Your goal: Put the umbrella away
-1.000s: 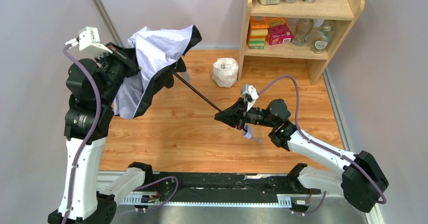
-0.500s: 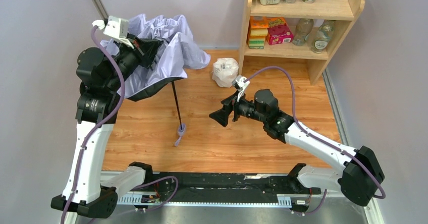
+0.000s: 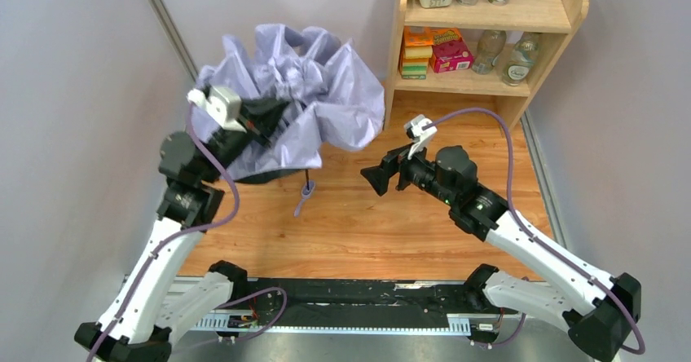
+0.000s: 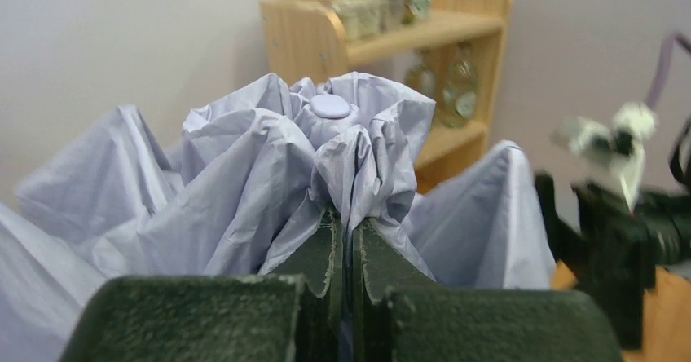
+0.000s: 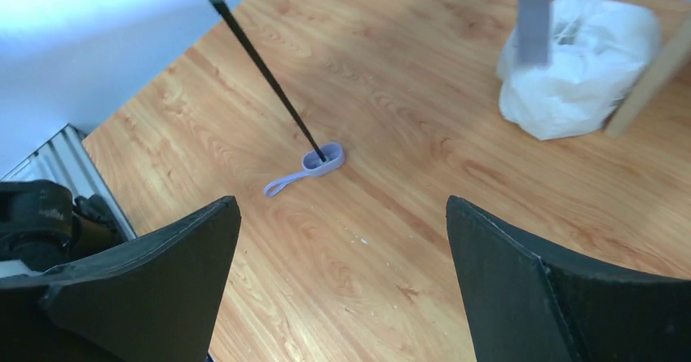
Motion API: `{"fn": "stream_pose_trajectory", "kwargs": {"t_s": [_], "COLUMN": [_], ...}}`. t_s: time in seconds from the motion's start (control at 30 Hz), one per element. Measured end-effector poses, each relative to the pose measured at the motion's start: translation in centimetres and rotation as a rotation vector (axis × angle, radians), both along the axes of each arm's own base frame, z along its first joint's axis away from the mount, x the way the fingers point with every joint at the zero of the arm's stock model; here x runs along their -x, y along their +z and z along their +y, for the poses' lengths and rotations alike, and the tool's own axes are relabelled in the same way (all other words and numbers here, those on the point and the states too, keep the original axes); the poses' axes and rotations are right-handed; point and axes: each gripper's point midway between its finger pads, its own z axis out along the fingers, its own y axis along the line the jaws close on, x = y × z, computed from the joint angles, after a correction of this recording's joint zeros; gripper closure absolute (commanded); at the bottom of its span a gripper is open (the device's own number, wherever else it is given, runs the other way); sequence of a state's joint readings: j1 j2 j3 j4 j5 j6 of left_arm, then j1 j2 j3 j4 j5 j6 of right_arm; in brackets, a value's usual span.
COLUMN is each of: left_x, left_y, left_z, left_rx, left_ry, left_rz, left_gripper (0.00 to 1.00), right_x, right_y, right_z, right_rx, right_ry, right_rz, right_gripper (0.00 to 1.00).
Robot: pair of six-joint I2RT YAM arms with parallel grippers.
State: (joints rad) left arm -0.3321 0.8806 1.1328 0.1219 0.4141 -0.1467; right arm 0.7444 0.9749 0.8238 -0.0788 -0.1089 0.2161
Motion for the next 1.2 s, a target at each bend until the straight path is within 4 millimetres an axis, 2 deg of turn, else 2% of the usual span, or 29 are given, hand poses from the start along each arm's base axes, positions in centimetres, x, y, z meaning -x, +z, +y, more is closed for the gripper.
{"fn": "stream_pose_trajectory", "kwargs": {"t_s": [0.07,0.1,0.17,0.23,0.33,0.47,0.57,0.63,0.77,0.87,1.03,1.13,1.2], "left_x": [1.2,1.8,2.6,2.6,1.9,1.4,1.1,0.8,0.4,0.8,1.5,2.1,2.5], "left_y": [-3.5,-6.2,-12.7,-18.6,-23.3,-24.4,-24.7,-24.3,-23.6,-24.1,-24.6,-24.5,-24.3], "left_z": [-1.4,-1.9,-2.5,-1.9,-0.8,-0.1,0.0,-0.5,-1.5,-1.8,-2.2,-2.3,-2.6], "left_rx": [0.015,0.021,0.023,0.024,0.035,0.080,0.125,0.144,0.178,0.202,0.191,0.172,0.160], "left_ry": [-0.034,-0.043,-0.057,-0.017,0.065,0.117,0.133,0.131,0.102,0.079,0.043,0.016,-0.013], "left_rz": [0.017,0.044,0.140,0.251,0.363,0.429,0.484,0.552,0.617,0.658,0.667,0.646,0.627], "left_gripper": [1.00,1.00,1.00,1.00,1.00,1.00,1.00,1.00,1.00,1.00,1.00,1.00,1.00], "right_x": [0.1,0.2,0.3,0.5,0.7,0.9,0.7,0.5,-0.1,-1.3,-2.9,-3.2,-2.7], "right_y": [0.7,0.8,0.6,0.2,-0.1,1.0,2.6,2.7,1.1,-0.2,-2.6,-2.9,-2.3], "right_z": [-0.8,-1.1,-1.8,-2.2,-2.5,-2.1,0.1,1.8,5.0,7.0,8.2,8.4,8.6], "right_rx": [-0.015,-0.019,-0.016,-0.002,0.021,0.028,0.004,-0.012,0.009,0.040,0.060,0.048,0.022], "right_ry": [-0.027,-0.039,-0.059,-0.069,-0.071,-0.036,0.044,0.091,0.162,0.183,0.198,0.224,0.277], "right_rz": [-0.021,-0.028,-0.030,-0.020,-0.006,-0.009,-0.001,0.025,0.068,0.085,0.132,0.145,0.124], "right_gripper": [0.00,0.00,0.00,0.00,0.00,0.00,0.00,0.00,0.00,0.00,0.00,0.00,0.00]}}
